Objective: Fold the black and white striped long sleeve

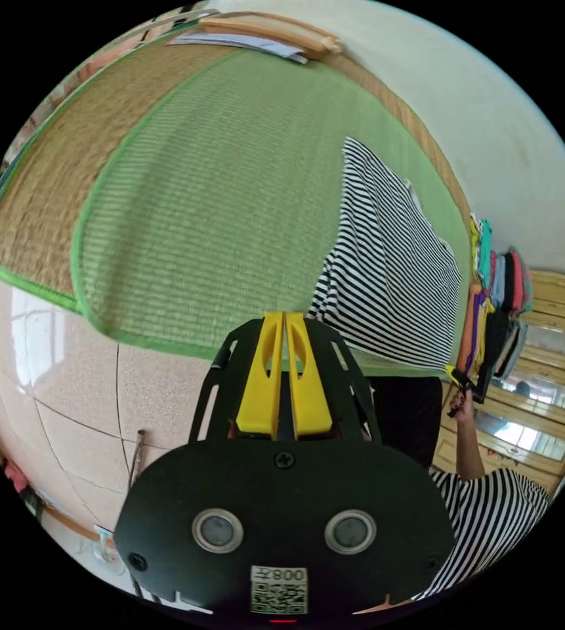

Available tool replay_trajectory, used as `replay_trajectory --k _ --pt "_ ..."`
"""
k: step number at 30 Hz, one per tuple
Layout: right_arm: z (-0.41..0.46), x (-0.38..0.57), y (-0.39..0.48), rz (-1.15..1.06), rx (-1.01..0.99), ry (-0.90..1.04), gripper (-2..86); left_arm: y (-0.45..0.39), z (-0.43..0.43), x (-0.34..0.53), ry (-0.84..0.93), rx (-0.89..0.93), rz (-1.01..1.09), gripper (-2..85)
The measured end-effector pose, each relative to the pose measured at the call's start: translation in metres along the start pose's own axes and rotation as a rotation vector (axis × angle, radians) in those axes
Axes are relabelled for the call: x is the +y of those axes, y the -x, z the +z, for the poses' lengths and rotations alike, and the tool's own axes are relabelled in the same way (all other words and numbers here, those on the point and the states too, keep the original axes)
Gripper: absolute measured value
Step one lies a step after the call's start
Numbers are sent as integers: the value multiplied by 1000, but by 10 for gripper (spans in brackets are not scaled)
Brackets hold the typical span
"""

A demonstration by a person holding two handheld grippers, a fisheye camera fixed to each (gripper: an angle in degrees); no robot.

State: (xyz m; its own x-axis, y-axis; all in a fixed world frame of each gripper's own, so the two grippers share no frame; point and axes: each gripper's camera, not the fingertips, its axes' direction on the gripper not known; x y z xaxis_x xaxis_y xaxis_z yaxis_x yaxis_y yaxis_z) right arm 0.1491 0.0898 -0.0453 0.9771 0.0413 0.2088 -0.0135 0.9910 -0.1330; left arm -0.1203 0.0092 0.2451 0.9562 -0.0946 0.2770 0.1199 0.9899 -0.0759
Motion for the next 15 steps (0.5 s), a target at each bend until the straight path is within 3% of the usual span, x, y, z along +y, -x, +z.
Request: replay_trajectory --k 4,11,15 --pt "-7 3 1 -5 -38 -13 4 -31 20 19 -70 126 100 7" --pt "-30 8 15 -45 -136 -69 6 -242 140 61 137 303 730 34" --pt "-40 8 18 -55 -182 -92 6 -360 210 101 207 265 1041 63"
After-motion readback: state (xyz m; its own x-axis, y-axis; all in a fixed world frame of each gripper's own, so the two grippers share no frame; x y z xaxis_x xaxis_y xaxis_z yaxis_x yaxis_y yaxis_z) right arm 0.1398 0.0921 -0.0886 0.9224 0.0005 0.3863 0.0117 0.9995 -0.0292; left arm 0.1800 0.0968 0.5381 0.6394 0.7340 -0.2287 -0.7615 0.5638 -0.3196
